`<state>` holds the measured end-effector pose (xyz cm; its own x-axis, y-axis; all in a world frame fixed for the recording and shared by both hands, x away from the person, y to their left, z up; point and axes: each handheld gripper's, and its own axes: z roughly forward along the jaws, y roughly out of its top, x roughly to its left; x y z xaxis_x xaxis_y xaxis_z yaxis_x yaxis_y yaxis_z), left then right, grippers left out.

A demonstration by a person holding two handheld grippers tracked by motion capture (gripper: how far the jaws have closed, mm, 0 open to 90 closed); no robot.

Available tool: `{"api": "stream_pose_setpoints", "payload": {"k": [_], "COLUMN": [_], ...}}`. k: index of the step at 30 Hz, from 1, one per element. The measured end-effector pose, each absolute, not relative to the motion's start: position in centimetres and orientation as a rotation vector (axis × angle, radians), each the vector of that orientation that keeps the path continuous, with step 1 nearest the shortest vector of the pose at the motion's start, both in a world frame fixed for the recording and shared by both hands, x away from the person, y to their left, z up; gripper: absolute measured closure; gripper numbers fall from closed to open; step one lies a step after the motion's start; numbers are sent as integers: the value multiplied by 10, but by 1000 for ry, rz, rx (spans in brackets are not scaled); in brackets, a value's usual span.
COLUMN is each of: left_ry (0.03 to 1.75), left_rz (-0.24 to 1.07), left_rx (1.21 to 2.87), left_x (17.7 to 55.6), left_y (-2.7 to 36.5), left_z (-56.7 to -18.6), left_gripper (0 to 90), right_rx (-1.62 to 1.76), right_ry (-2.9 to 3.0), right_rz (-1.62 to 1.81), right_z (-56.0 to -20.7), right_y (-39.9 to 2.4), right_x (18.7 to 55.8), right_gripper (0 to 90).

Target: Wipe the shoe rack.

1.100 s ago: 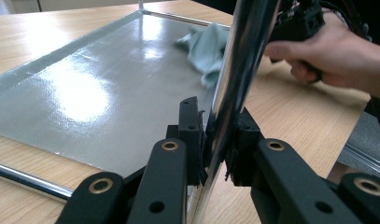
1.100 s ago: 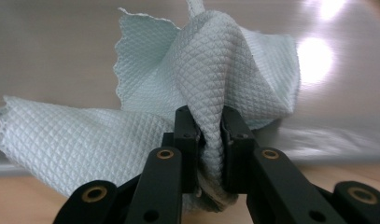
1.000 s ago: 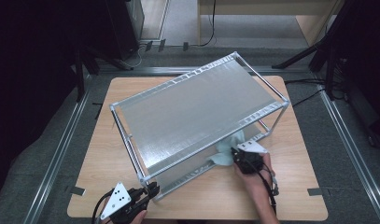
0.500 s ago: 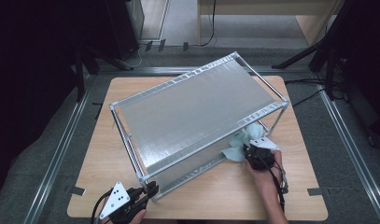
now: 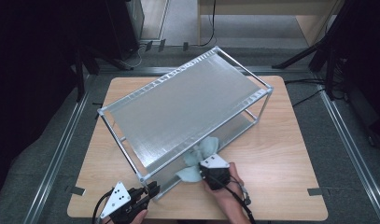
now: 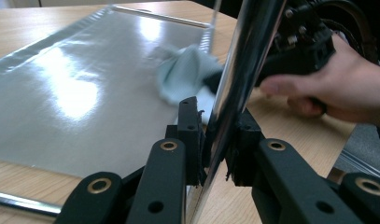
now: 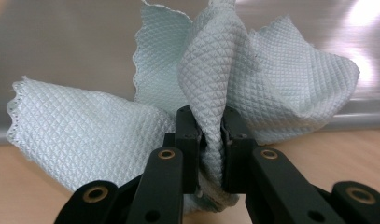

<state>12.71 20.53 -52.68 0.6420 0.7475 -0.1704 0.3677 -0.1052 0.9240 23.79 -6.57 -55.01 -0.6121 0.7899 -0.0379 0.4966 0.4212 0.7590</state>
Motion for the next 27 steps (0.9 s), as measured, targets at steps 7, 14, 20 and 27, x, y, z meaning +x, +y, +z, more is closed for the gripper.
{"api": "stream_pose_setpoints", "payload": {"k": [7,14,20,27], "left_ry": [895,889,883,881], "left_rz": [403,402,403,404], "left_rx": [1723,1726,1725,1726], "left_x": [126,126,127,127], "left_y": [201,202,202,202], "left_z": [-527,-527,-527,-527], "left_gripper": [784,784,785,785], "right_rx": [874,929,1036,1243], "right_ry": [2447,2411,2339,2190], "right_rz": [1109,1113,1033,963], "right_z": [-548,-550,-550,-549], "right_y": [-19,-36,-69,-106], "right_x": [206,222,255,297], "right_gripper": [795,803,800,800]}}
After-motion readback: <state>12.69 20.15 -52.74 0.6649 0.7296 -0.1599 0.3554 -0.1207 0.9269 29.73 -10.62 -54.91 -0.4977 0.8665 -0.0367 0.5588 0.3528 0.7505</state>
